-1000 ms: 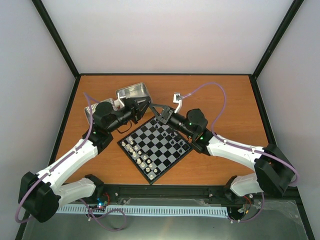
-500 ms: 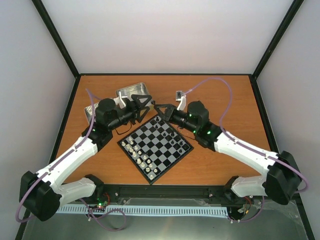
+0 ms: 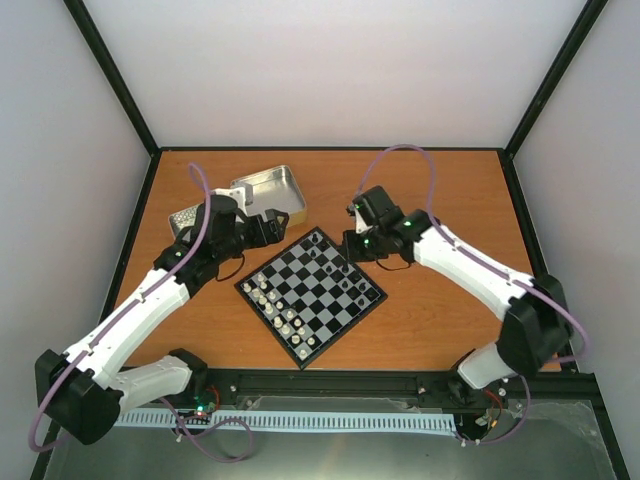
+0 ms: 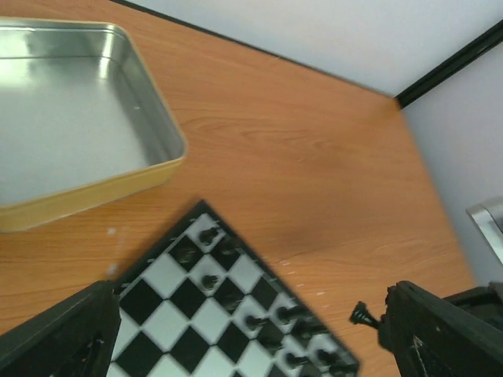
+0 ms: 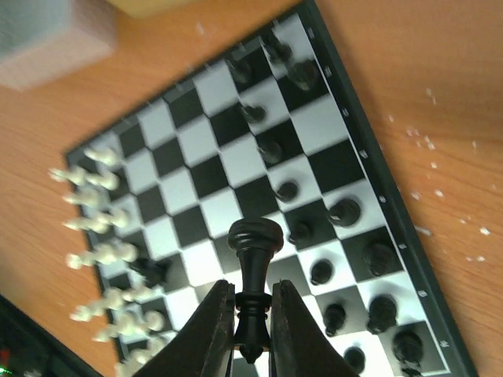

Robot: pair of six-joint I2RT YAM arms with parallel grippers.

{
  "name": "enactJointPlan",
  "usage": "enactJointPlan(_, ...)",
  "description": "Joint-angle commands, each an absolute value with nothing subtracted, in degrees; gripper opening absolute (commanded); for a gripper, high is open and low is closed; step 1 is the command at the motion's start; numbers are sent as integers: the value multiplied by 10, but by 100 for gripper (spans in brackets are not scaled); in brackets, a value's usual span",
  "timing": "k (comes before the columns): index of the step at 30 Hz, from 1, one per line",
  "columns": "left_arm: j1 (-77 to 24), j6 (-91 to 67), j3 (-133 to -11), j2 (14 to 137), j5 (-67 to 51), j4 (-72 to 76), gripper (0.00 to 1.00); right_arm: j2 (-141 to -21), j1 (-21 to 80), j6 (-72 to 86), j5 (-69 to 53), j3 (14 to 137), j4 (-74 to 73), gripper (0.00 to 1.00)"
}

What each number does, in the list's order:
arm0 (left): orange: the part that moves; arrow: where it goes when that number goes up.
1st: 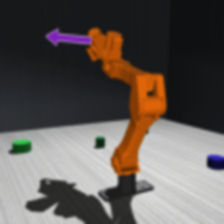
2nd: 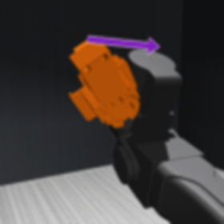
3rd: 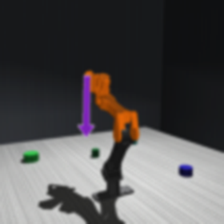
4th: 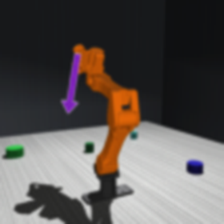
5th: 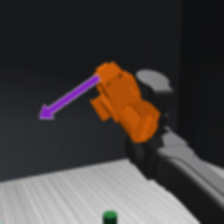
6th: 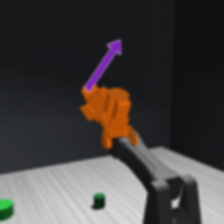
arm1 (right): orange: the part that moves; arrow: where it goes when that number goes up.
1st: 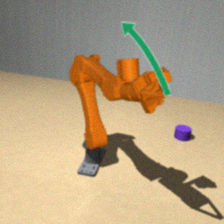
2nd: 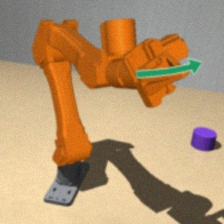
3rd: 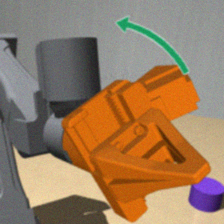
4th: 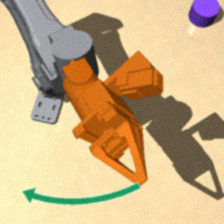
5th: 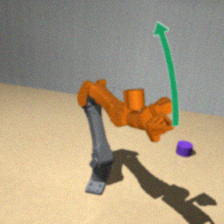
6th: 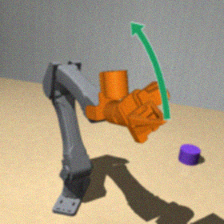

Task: Set up the chess pieces on the board
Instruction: Place the chess piece on the chessboard.

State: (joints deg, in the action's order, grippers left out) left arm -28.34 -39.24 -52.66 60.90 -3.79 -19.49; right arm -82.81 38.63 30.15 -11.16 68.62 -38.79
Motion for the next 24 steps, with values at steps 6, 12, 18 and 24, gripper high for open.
enactJointPlan(6, -279, -185, -541, 603, 15, -292, 94, -1001, 385, 202, -56, 835, -545, 9)
enactJointPlan(12, -279, -171, -516, 583, 17, -294, 95, -1080, 386, 181, -35, 907, -591, 10)
enactJointPlan(18, -279, -171, -495, 568, 20, -282, 96, -1153, 388, 168, -11, 979, -653, 10)
enactJointPlan(24, -279, -170, -485, 550, 41, -283, 96, -1198, 394, 159, -13, 1024, -687, 13)
